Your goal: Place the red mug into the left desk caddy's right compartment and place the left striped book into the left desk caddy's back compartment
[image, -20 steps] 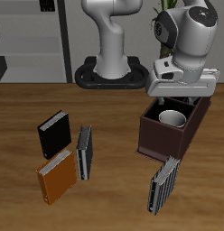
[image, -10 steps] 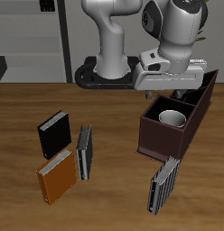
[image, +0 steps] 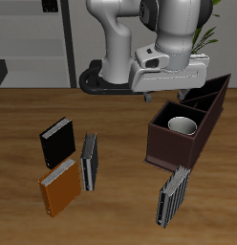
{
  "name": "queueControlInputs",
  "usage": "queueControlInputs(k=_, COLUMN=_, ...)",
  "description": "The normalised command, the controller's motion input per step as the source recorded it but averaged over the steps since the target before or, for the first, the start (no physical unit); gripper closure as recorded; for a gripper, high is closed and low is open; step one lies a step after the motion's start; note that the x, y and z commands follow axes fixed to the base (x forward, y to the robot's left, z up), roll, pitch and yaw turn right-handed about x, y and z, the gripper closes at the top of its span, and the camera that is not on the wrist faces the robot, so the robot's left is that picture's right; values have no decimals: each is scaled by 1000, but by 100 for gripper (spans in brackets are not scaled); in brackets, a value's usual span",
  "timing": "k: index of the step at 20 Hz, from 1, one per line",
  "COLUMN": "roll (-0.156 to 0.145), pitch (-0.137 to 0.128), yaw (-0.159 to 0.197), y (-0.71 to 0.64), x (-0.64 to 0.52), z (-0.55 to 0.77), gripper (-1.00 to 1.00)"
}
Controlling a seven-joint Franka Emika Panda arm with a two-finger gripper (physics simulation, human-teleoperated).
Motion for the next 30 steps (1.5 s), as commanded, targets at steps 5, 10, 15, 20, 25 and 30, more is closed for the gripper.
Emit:
queueControlInputs(k=5, roll=-17, pitch=0, yaw=-38, y=-135, x=424, z=97, gripper=-100)
queueControlInputs(k=10, roll=1, pitch=1, yaw=-14, y=-54, x=510, z=-79, gripper=-100)
queueControlInputs(k=15, roll=22, pitch=-25, yaw=-19, y=37, x=414, z=-92, gripper=-100)
queueControlInputs(k=20, roll=-8, pitch=3, yaw=-27, y=12, x=293, z=-74, gripper=-100)
queueControlInputs(k=25, roll=1, pitch=-17, yaw=-38, y=94, x=310, z=30, gripper=-100)
queueControlInputs(k=30, roll=29, pitch=-11, yaw=-72, y=238, x=281, z=-91, gripper=-100)
